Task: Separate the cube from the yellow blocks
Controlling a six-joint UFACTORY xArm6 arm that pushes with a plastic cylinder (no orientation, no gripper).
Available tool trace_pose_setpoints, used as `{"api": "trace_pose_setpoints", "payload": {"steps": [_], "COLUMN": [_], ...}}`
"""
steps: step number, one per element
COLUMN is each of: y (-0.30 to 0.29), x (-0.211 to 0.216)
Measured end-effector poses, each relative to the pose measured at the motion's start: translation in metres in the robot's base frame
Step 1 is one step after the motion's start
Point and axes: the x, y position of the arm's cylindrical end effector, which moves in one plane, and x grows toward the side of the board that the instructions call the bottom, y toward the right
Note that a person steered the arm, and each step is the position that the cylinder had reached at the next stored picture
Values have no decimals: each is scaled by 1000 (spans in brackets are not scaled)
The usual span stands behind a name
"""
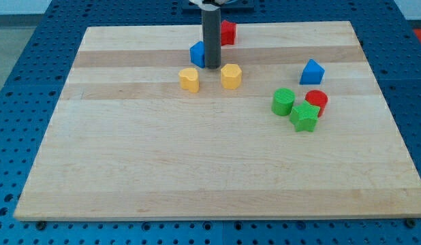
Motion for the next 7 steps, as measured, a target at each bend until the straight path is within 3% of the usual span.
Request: {"api": "trace_pose_setpoints", "payload": {"steps": [2,7], "y": [-3,-80], "x": [-20,-48]}}
